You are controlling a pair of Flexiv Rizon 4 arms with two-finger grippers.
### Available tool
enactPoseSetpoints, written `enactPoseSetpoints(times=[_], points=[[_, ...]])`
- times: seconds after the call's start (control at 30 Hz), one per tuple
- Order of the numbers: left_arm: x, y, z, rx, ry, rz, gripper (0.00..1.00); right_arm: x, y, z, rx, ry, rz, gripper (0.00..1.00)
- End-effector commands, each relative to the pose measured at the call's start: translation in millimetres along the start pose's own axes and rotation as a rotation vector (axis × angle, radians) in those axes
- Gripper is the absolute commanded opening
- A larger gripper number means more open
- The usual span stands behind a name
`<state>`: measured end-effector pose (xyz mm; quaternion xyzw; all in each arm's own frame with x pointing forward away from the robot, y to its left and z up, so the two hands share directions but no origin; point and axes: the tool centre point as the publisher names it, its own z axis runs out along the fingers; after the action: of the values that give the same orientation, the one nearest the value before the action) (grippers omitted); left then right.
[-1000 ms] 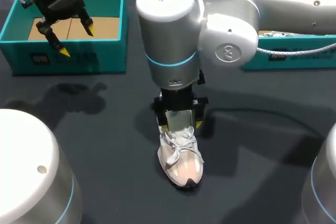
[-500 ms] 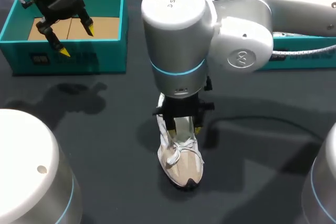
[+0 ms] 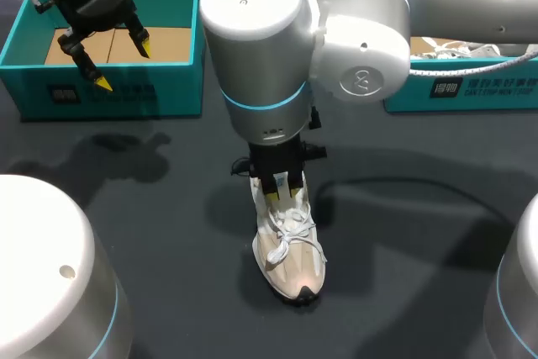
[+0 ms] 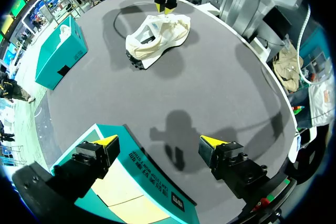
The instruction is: Take the shoe out of the shoebox, open the shoe tongue, remove and reinsert the insole, then place the shoe into the shoebox
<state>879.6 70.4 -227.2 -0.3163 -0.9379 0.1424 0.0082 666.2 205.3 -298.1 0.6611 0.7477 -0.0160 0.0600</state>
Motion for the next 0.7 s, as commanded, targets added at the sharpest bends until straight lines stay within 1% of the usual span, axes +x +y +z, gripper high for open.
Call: enactPoseSetpoints(times=[0.03, 0.1, 0.23, 0.43, 0.5, 0.53, 0.7], points=[[0.1, 0, 0, -0.002, 0.002, 0.001, 1.0, 1.8, 11.3, 11, 0.008, 0.006, -0.013, 0.23], [0.1, 0, 0, -0.002, 0.002, 0.001, 1.0, 0.8, 17.3, 16, -0.003, 0.014, -0.029, 0.23], [0.1, 0, 0, -0.002, 0.002, 0.001, 1.0, -3.4, 28.3, 30, 0.008, 0.016, -0.03, 0.24], [0.1, 0, 0, -0.002, 0.002, 0.001, 1.0, -6.6, 38.2, 51, 0.021, 0.049, -0.039, 0.26], [0.1, 0, 0, -0.002, 0.002, 0.001, 1.0, -6.0, 40.1, 54, 0.029, 0.061, -0.042, 0.26], [0.1, 0, 0, -0.002, 0.002, 0.001, 1.0, -4.9, 40.5, 52, 0.027, 0.061, -0.044, 0.26], [0.1, 0, 0, -0.002, 0.002, 0.001, 1.0, 1.5, 36.8, 20, -0.011, -0.021, -0.051, 0.27]])
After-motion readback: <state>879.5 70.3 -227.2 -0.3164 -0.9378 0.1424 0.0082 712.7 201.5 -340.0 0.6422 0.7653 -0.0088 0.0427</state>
